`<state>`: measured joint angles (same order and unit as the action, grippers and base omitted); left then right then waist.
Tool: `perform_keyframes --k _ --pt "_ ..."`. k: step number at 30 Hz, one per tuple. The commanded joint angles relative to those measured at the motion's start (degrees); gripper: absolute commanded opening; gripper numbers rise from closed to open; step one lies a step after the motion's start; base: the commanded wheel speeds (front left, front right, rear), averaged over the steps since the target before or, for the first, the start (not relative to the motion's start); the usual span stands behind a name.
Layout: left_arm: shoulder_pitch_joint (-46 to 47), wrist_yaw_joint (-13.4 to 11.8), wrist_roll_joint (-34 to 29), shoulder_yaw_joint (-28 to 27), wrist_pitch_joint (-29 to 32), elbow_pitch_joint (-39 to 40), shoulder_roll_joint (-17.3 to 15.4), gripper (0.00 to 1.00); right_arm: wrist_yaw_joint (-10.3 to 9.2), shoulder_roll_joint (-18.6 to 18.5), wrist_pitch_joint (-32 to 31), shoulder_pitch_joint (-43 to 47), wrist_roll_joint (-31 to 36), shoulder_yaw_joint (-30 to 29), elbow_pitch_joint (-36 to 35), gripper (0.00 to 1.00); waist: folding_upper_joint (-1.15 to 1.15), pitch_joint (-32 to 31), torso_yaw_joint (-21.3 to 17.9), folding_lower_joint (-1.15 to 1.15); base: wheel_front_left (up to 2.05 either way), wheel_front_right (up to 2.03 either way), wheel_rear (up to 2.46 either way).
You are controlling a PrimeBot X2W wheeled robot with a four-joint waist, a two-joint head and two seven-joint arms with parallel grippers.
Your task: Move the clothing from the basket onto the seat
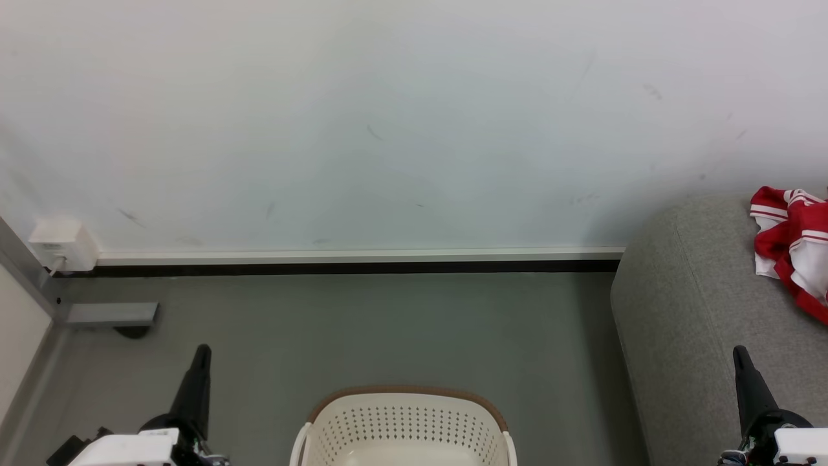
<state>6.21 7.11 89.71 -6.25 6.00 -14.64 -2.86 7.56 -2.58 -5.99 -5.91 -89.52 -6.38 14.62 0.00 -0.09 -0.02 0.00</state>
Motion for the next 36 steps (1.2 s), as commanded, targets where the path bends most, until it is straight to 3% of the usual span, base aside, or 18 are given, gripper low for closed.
perform_keyframes --k 1,36 --pt "0.59 0.40 0.98 -0.33 0.30 0.24 -0.12 0.00 -0.13 -0.53 -0.34 -1.03 -1.05 -0.31 -0.32 0.00 0.00 0.02 0.01 0.00 0.00 0.00 0.00" --pt "0.68 0.46 2.93 -0.56 0.85 0.44 -0.05 0.00 -0.13 -0.52 -0.84 -1.03 -2.83 -0.41 -0.30 0.00 0.00 0.09 0.02 0.00 0.00 0.00 0.00"
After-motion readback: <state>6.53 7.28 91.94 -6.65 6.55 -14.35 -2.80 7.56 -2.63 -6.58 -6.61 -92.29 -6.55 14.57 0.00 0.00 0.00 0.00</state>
